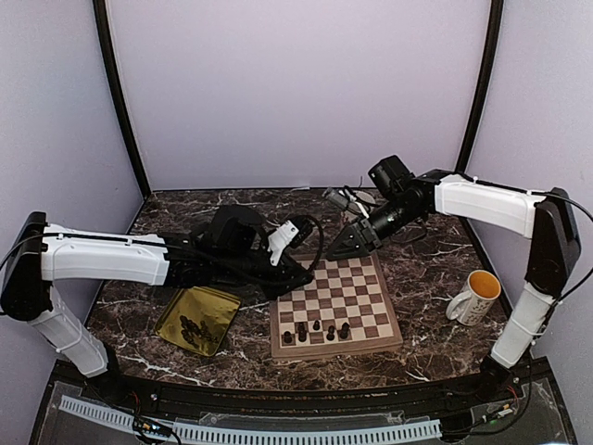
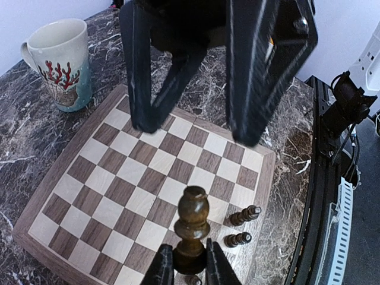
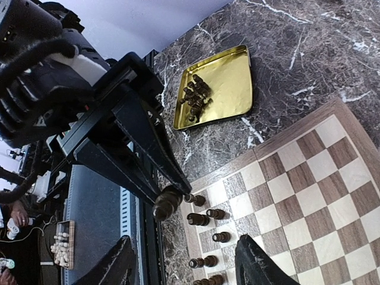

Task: Set up the chess pieces on the board
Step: Pass from the left arm to the right, then place the bishop on c8, then pick up the knight from the storage box, then place the knight on the chessboard.

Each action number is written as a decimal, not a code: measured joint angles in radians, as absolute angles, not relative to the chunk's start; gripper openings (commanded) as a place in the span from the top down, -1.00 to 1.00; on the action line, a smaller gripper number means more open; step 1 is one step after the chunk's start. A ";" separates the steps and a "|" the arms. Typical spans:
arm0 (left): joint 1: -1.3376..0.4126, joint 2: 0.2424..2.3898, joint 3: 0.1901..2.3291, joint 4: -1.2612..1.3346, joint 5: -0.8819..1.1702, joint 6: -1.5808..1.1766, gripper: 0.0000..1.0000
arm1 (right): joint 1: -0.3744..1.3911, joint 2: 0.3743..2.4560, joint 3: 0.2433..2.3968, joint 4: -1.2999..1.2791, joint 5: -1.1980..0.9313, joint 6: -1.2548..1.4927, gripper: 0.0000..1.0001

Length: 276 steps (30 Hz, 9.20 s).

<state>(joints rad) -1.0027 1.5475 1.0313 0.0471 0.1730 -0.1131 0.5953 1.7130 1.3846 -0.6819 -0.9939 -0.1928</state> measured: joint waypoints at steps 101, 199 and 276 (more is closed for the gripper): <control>-0.886 1.498 0.977 -0.046 -0.020 -0.379 -0.14 | 0.890 1.489 0.989 -0.718 -0.339 -0.631 0.97; -0.733 1.391 0.959 -0.966 -0.210 -0.630 0.40 | 0.484 1.267 0.818 -0.623 -0.628 -0.590 0.22; -0.954 2.052 1.704 -0.801 -0.095 -0.181 0.84 | 0.482 1.239 0.806 -0.619 -0.575 -0.593 0.24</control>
<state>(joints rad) -0.9543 2.0518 1.7042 -0.8005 -0.0952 -0.1814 0.4824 1.2392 0.8059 -0.6193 -0.5747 -0.5930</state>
